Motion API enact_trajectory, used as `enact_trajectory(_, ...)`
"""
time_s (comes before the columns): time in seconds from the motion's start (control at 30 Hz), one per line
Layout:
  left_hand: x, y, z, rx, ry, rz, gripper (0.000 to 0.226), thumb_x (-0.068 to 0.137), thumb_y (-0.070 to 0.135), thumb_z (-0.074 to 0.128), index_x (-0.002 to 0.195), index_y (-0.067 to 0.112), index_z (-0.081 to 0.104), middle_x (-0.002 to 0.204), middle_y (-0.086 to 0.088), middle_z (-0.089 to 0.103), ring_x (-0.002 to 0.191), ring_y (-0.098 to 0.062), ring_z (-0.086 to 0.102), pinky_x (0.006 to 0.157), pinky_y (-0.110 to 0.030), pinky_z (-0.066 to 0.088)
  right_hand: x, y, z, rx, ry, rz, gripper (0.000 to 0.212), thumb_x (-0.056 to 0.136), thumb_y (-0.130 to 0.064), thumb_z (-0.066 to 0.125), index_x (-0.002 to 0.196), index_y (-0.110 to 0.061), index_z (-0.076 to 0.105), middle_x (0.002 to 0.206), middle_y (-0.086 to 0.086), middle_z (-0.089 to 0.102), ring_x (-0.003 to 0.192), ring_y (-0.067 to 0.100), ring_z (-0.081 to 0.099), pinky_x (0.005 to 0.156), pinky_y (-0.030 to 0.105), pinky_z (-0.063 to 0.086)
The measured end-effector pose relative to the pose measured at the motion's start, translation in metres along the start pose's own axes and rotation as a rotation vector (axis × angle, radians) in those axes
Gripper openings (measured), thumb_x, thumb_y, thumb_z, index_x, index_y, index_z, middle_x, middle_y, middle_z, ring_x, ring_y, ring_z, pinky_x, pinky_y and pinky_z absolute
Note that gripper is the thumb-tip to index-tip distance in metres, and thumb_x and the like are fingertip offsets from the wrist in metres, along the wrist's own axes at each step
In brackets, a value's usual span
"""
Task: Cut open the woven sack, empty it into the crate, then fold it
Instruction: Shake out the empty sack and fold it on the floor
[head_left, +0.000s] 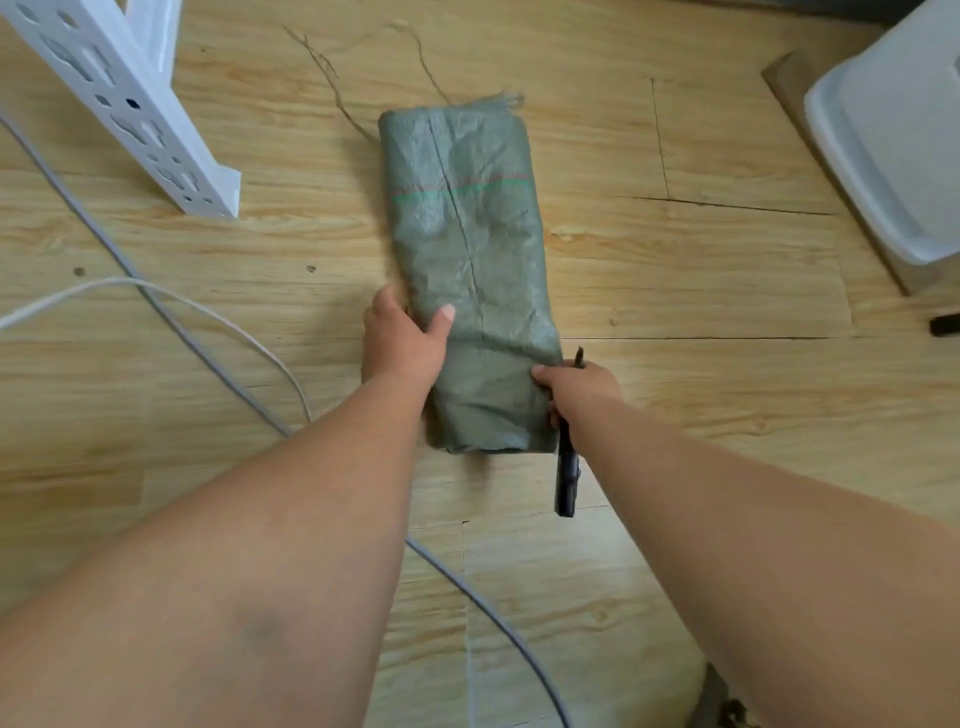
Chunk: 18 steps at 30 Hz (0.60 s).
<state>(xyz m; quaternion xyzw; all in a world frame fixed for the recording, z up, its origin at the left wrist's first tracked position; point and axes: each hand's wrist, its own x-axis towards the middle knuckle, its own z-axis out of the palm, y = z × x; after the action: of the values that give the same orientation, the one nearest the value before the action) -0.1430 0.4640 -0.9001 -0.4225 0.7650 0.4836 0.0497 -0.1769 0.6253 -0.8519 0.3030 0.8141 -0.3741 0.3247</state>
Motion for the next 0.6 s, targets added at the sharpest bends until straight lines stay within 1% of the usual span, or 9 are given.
enact_trajectory(0.07,-0.005,0.002,-0.006,-0.162,-0.238,-0.167,0.071,0.08,0.059,0.064,0.136,0.018,0.047,0.133,-0.001,0.056,0.118,-0.025,0.056,0.098,-0.037,0.046,-0.001,-0.01,-0.003,0.102,-0.032,-0.002,0.018,0.085,-0.024,0.072,0.096,-0.014,0.061,0.063,0.003,0.051,0.049,0.016,0.046,0.05,0.028,0.042)
enact_trajectory(0.13,-0.006,0.008,-0.02,-0.324,-0.486,-0.38,0.066,0.075,0.062,0.069,0.126,0.022,0.053,0.125,0.001,0.06,0.113,-0.024,0.058,0.094,-0.043,0.05,-0.002,-0.021,-0.006,0.187,-0.051,-0.019,0.015,0.085,-0.021,0.073,0.088,-0.016,0.059,0.061,0.002,0.051,0.046,0.013,0.043,0.049,0.028,0.042)
enact_trajectory(0.23,-0.01,0.007,-0.043,-0.463,-0.841,-0.56,0.062,0.074,0.044,0.077,0.126,0.021,0.052,0.127,-0.006,0.058,0.115,-0.028,0.059,0.09,-0.05,0.052,-0.005,-0.037,-0.01,0.214,-0.058,-0.053,0.019,0.083,-0.017,0.075,0.084,-0.016,0.056,0.062,0.003,0.05,0.047,0.013,0.042,0.048,0.028,0.041)
enact_trajectory(0.3,-0.013,0.005,-0.05,-0.541,-0.91,-0.551,0.056,0.078,0.026,0.076,0.127,0.016,0.052,0.133,-0.012,0.056,0.112,-0.028,0.061,0.085,-0.046,0.057,-0.008,-0.044,-0.011,0.194,-0.068,-0.06,0.019,0.083,-0.016,0.076,0.088,-0.013,0.058,0.062,0.004,0.05,0.048,0.014,0.042,0.048,0.028,0.041)
enact_trajectory(0.33,-0.014,0.007,-0.051,-0.577,-0.847,-0.517,0.043,0.082,0.016,0.073,0.121,0.014,0.053,0.132,-0.014,0.056,0.106,-0.026,0.062,0.081,-0.042,0.058,-0.01,-0.047,-0.01,0.176,-0.084,-0.064,0.02,0.083,-0.016,0.075,0.093,-0.012,0.059,0.064,0.004,0.051,0.049,0.014,0.043,0.049,0.028,0.041)
enact_trajectory(0.37,-0.013,0.008,-0.049,-0.598,-0.713,-0.477,0.031,0.086,0.01,0.069,0.113,0.014,0.054,0.129,-0.015,0.059,0.099,-0.024,0.063,0.077,-0.038,0.059,-0.014,-0.05,-0.006,0.157,-0.107,-0.073,0.023,0.083,-0.016,0.075,0.101,-0.011,0.061,0.069,0.005,0.054,0.052,0.014,0.044,0.051,0.028,0.043)
enact_trajectory(0.43,-0.002,0.007,-0.047,-0.588,-0.386,-0.392,0.029,0.089,0.008,0.066,0.115,0.014,0.055,0.123,-0.011,0.062,0.089,-0.021,0.064,0.07,-0.032,0.058,-0.022,-0.054,0.004,0.096,-0.152,-0.107,0.038,0.085,-0.015,0.073,0.119,-0.012,0.059,0.082,0.005,0.058,0.057,0.015,0.047,0.053,0.028,0.045)
enact_trajectory(0.5,0.01,0.006,-0.055,-0.557,-0.112,-0.314,0.043,0.087,0.013,0.069,0.127,0.016,0.055,0.12,-0.006,0.064,0.094,-0.023,0.065,0.08,-0.038,0.059,-0.031,-0.06,0.016,0.008,-0.208,-0.158,0.051,0.085,-0.016,0.073,0.131,-0.016,0.051,0.087,0.006,0.057,0.059,0.014,0.048,0.052,0.027,0.045)
enact_trajectory(0.6,0.024,-0.002,-0.08,-0.503,0.186,-0.277,0.047,0.083,0.024,0.071,0.128,0.018,0.059,0.119,-0.002,0.065,0.104,-0.025,0.064,0.095,-0.04,0.052,-0.047,-0.074,0.035,-0.071,-0.365,-0.226,0.055,0.085,-0.018,0.073,0.135,-0.019,0.051,0.082,0.006,0.056,0.053,0.013,0.047,0.048,0.026,0.043)
